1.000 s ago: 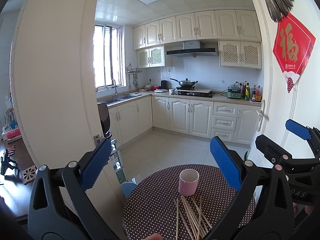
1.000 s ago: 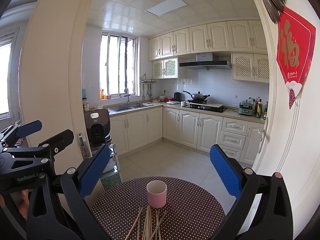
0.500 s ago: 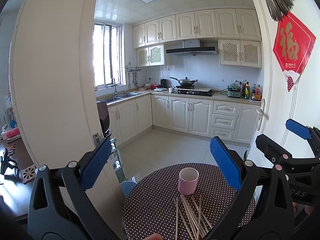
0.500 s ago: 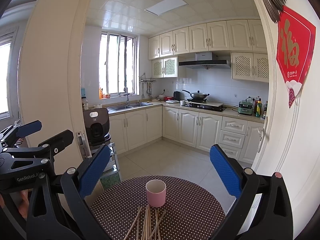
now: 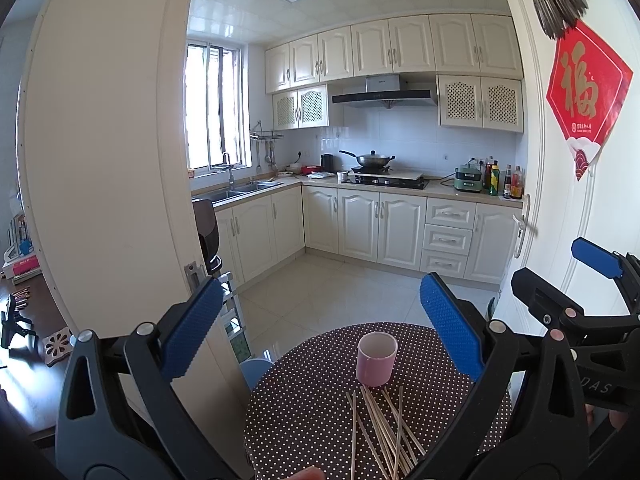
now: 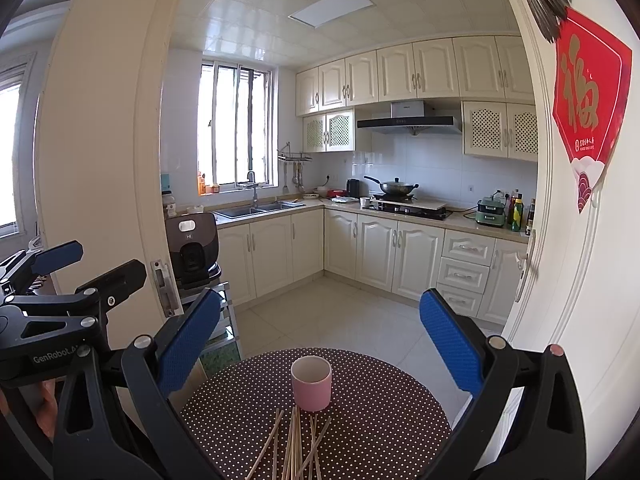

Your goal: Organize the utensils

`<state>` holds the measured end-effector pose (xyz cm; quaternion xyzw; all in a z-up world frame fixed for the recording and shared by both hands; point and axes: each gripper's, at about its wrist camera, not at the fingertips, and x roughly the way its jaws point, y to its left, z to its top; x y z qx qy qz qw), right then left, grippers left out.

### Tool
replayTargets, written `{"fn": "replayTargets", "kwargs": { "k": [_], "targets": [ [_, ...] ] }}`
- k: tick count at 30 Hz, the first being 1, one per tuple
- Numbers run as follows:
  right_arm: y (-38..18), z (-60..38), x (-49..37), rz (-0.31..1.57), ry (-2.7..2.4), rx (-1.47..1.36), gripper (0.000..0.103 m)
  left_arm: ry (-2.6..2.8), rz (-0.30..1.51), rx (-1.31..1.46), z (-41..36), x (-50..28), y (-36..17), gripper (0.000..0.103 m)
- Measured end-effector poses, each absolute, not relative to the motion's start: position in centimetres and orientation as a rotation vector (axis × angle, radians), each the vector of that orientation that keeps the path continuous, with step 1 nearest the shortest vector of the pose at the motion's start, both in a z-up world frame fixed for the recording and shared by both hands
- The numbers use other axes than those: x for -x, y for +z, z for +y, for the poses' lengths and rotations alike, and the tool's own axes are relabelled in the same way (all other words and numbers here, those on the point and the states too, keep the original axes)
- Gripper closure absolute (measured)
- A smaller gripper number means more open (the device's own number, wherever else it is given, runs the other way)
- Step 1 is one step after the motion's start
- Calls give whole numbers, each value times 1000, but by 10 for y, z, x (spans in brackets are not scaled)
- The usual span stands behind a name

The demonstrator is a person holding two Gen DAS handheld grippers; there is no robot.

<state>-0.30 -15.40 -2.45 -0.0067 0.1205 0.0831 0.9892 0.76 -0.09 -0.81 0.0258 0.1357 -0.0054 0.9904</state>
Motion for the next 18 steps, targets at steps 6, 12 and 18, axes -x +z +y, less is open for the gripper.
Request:
{"fn": "replayTargets", "kwargs": {
  "k": [6, 12, 18],
  "targets": [
    [-23, -155, 1, 245, 164, 12, 7, -14, 276, -56, -1, -7, -7, 6],
    [-22, -157, -1, 237, 164, 7, 7, -21, 278, -63, -4, -10, -6, 6],
    [-23, -156, 1, 210, 151, 26, 7, -30, 282, -69, -8, -14, -5, 6]
  ]
}}
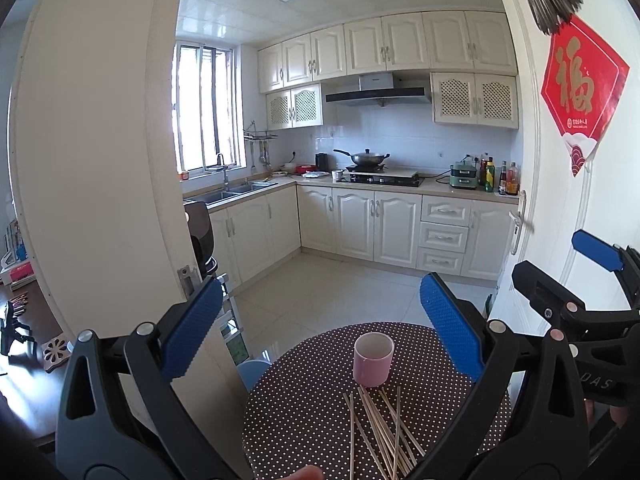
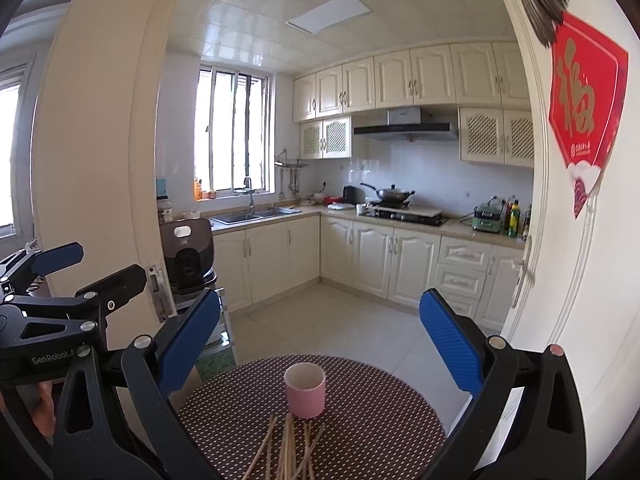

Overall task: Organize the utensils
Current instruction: 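Lower the left gripper onto the chopsticks and close on one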

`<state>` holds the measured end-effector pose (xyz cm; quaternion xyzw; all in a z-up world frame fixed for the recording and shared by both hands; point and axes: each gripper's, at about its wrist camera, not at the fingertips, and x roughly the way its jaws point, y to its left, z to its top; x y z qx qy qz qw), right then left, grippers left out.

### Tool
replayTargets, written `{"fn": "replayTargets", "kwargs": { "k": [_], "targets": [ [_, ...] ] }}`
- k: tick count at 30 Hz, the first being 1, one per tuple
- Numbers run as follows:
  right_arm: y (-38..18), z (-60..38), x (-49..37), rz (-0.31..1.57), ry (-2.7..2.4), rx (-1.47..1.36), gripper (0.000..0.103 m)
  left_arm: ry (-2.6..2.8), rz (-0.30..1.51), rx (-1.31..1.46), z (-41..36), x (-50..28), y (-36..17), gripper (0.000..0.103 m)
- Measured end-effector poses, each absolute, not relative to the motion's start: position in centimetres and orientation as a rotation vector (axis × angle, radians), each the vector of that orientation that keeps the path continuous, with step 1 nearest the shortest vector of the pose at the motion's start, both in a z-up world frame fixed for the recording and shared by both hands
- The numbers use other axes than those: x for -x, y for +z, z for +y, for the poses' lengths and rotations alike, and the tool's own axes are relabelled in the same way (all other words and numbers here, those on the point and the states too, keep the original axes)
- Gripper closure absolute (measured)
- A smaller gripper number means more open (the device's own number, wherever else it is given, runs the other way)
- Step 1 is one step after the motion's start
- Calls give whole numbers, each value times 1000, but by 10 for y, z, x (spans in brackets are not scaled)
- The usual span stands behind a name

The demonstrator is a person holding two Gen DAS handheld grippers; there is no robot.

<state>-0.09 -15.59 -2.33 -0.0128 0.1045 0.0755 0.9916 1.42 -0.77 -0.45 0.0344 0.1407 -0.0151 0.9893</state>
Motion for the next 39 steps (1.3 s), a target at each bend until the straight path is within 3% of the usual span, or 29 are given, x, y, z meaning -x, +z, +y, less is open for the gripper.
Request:
{"fn": "replayTargets", "kwargs": {
  "k": [21, 28, 36, 39],
  "targets": [
    [-30, -173, -49, 303, 164, 34, 7, -143, 406, -68, -26, -80, -15, 6],
    [-56, -172, -95, 464, 269, -32, 9, -197, 605, 0, -13, -126, -55, 6],
    [-136, -156, -154, 787, 349, -70, 41, -165, 903, 98, 30, -167, -141, 6],
    [-185, -151, -172, 964, 372, -86, 53, -173, 1038, 141, 38, -176, -188, 16]
  ]
}}
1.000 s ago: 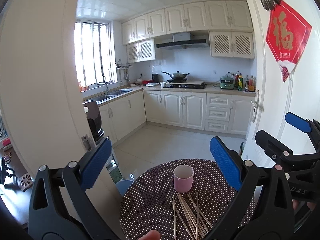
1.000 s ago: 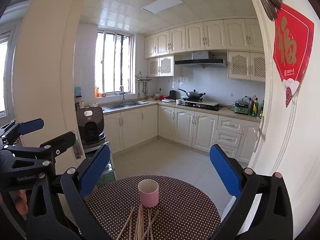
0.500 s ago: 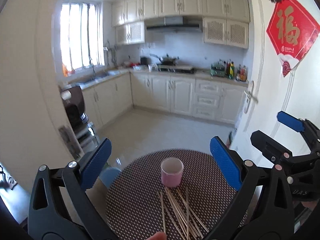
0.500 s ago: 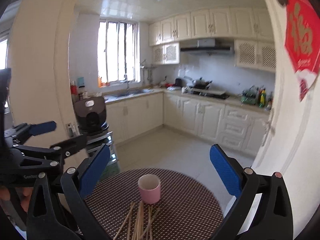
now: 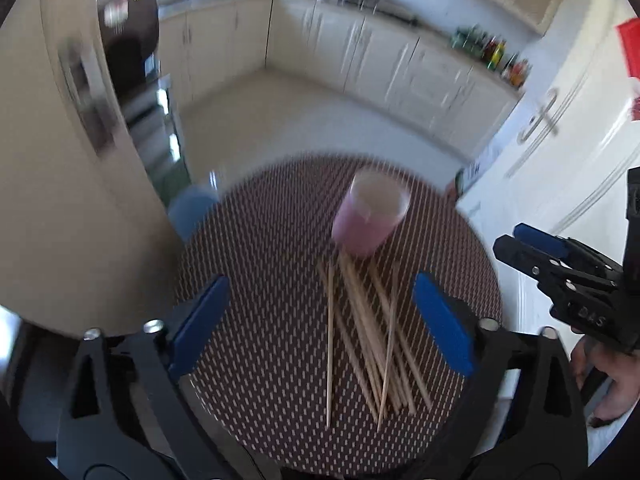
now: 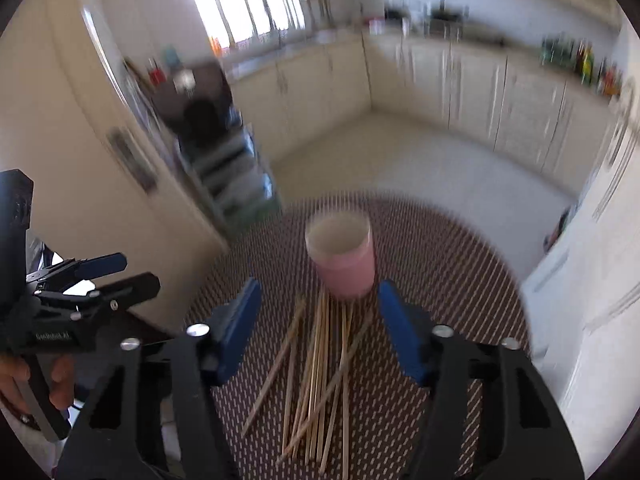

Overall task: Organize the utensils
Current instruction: 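Lower the left gripper onto the chopsticks and close on one, then lift the chopstick with the left gripper and drop it into the pink cup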

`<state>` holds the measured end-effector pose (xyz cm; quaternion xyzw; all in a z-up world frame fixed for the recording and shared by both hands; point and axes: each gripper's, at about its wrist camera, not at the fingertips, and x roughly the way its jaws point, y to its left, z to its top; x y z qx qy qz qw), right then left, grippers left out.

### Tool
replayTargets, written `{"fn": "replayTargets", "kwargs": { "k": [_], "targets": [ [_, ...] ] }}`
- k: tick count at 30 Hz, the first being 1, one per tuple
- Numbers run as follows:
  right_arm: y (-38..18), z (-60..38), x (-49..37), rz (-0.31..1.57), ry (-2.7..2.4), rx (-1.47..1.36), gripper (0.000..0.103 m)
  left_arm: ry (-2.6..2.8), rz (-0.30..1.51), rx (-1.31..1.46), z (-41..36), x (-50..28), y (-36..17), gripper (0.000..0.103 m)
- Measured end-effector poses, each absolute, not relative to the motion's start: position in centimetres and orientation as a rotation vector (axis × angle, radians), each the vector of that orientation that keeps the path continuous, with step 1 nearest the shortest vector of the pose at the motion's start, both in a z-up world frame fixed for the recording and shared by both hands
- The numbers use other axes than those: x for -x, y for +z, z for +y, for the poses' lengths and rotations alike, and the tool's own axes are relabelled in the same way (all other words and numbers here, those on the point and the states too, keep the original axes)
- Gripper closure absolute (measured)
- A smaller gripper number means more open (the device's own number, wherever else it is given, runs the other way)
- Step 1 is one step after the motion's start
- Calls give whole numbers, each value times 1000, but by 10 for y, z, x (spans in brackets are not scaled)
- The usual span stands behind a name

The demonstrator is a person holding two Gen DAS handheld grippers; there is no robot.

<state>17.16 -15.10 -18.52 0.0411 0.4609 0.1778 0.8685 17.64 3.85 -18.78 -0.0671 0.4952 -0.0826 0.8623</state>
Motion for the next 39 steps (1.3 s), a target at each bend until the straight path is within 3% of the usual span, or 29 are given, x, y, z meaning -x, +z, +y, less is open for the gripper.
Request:
{"fn": "replayTargets", "kwargs": {
  "k": [4, 10, 21, 23, 30, 34, 36, 37, 39],
  "targets": [
    [-231, -153, -183, 1141, 380, -126, 60, -178, 1195, 230, 42, -184, -246, 35],
    [-276, -175, -193, 1312, 364, -252, 63, -183, 1319, 286, 31, -197, -304, 36],
    [-323, -203, -229, 1443, 339, -444, 63, -159, 1392, 198, -5, -253, -353, 36],
    [-328, -200, -234, 1451, 343, -442, 63, -161, 1399, 192, -8, -260, -358, 48],
    [-349, -187, -257, 1490, 327, -433, 63, -181, 1446, 198, -17, -283, -378, 72],
    [-361, -177, -269, 1529, 307, -453, 63, -194, 1452, 226, -25, -298, -389, 95],
    [-367, -173, -273, 1541, 312, -475, 64, -199, 1452, 241, -22, -299, -390, 96],
    [-369, -172, -275, 1544, 314, -482, 66, -201, 1453, 241, -21, -300, -390, 96],
    [-374, -169, -280, 1551, 324, -493, 86, -210, 1446, 251, -17, -300, -387, 96]
  ]
}}
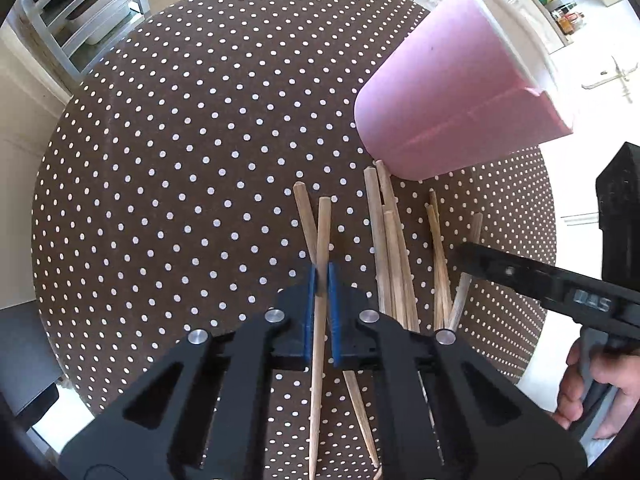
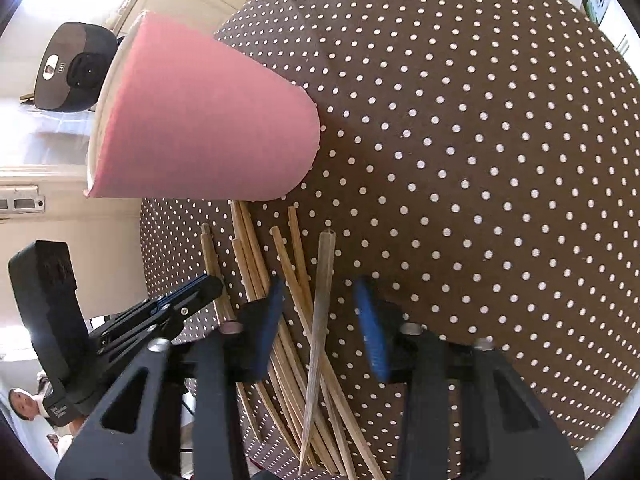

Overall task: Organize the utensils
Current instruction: 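Lift the chopstick with the left gripper and drop it into the pink cup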

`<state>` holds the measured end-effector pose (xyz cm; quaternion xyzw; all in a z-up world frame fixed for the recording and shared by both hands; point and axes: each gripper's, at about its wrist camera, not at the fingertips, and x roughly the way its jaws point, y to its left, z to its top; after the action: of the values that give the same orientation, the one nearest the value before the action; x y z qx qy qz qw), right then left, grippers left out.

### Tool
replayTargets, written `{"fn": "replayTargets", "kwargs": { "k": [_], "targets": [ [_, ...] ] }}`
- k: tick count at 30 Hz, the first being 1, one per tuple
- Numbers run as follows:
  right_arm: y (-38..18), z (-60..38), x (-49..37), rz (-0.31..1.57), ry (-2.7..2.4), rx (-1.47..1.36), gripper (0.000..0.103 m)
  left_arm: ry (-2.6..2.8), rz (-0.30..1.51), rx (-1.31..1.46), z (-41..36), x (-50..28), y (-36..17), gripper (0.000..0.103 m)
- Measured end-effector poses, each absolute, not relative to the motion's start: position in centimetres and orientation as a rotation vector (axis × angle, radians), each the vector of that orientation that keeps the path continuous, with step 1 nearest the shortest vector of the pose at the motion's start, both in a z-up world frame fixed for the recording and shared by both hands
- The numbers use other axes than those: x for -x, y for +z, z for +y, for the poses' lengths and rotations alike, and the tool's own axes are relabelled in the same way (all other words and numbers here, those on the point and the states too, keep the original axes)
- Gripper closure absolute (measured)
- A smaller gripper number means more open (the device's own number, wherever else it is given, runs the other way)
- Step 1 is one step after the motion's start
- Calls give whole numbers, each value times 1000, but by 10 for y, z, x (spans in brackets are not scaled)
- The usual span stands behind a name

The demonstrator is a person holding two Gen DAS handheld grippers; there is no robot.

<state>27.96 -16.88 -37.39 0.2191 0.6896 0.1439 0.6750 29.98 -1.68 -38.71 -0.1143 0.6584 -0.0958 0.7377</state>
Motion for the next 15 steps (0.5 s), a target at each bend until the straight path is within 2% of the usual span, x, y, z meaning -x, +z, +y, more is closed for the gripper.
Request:
{"fn": "replayTargets", "kwargs": {
  "k": [2, 9, 15],
  "targets": [
    [-379, -169, -283, 1552, 330, -512, 96, -222, 1434, 265, -5, -293, -377, 97],
    [-362, -177, -278, 1480, 354, -509, 97, -254, 1388, 319, 23, -277, -358, 97],
    [-306, -178, -268, 1344, 411, -493, 97, -308, 1291, 342, 43, -248, -308, 97]
  ]
}}
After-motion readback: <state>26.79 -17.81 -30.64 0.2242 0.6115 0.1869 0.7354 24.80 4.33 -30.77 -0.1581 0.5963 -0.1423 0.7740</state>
